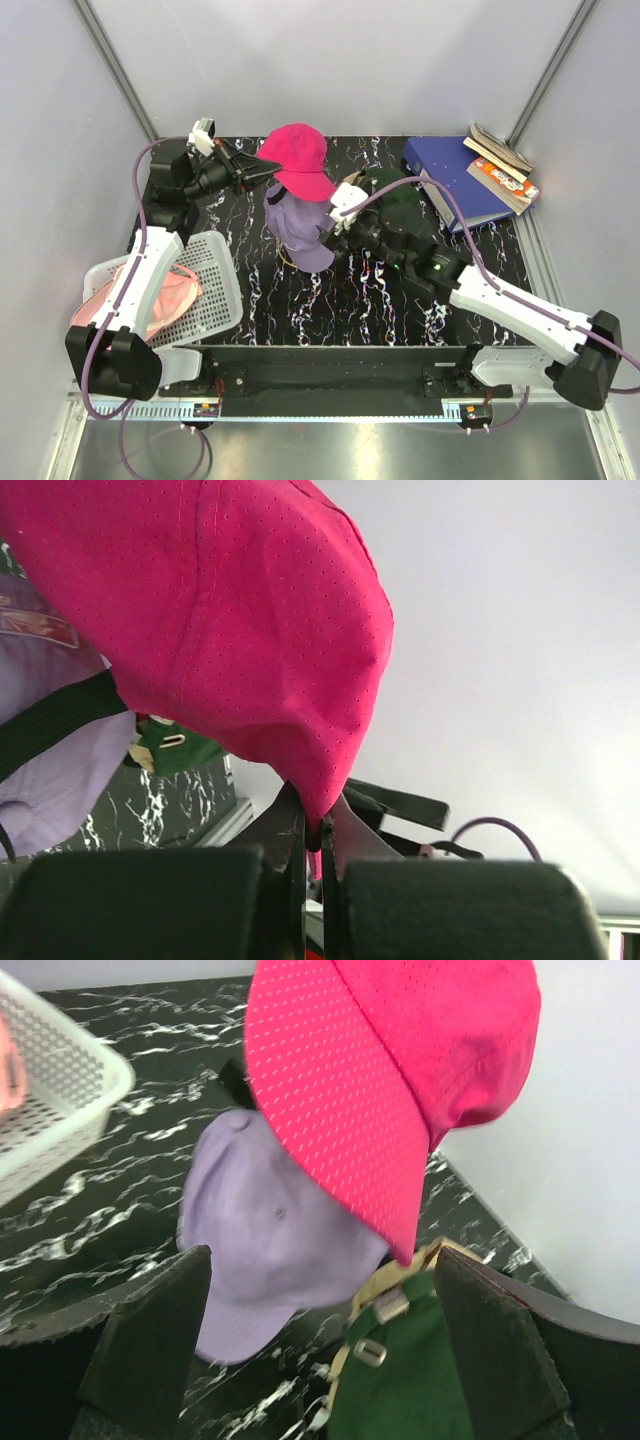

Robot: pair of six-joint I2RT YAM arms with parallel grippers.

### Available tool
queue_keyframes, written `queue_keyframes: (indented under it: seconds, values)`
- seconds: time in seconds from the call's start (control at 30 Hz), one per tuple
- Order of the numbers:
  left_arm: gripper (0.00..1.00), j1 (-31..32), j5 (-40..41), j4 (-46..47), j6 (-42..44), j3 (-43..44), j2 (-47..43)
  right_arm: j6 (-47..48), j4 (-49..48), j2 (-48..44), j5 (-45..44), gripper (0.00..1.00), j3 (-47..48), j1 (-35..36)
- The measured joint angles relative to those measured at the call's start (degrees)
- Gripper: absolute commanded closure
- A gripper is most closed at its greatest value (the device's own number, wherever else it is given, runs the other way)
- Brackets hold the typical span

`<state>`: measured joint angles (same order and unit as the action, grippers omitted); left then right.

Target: Stack the hats

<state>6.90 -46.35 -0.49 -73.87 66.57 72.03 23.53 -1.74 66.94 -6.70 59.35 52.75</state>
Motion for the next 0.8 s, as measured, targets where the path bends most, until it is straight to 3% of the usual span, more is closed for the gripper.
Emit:
queue_keyframes:
  seconds: [0.2, 0.3, 0.37, 0.53, 0.6, 0.7, 0.8]
  values:
    - [1.0, 0.0, -1.3, 1.5, -1.6, -0.8, -0.2, 7.8, -11.2, 7.5, -4.5, 0.1, -1.2, 0.0]
    - [1.0, 0.0, -1.9, 3.7, -3.3, -1.9, -0.3, 11.5, -15.6, 11.0, -7.9, 0.28, -1.2, 0.0]
    - [1.0, -0.1, -2.2, 5.1, -4.3, -2.6, -0.3, 13.3, -18.0, 12.3, -9.9, 0.62, -1.2, 0.0]
    - [1.0, -0.9, -2.8, 6.7, -5.7, -3.8, -0.3, 17.3, -21.6, 12.9, -12.7, 0.79, -1.1, -0.1]
    - [0.82, -1.5, -3.0, 6.8, -5.7, -4.1, -0.4, 18.6, -21.9, 12.9, -12.7, 0.92, -1.1, -0.2]
    - [0.54, -1.8, -2.8, 4.6, -3.4, -3.9, -0.4, 19.8, -20.0, 12.5, -12.5, 1.0, -1.0, -0.1]
    - [0.43, -2.1, -1.2, -2.7, 2.3, -1.7, -0.4, 20.7, -16.5, 11.4, -12.3, 1.0, -0.9, -0.1]
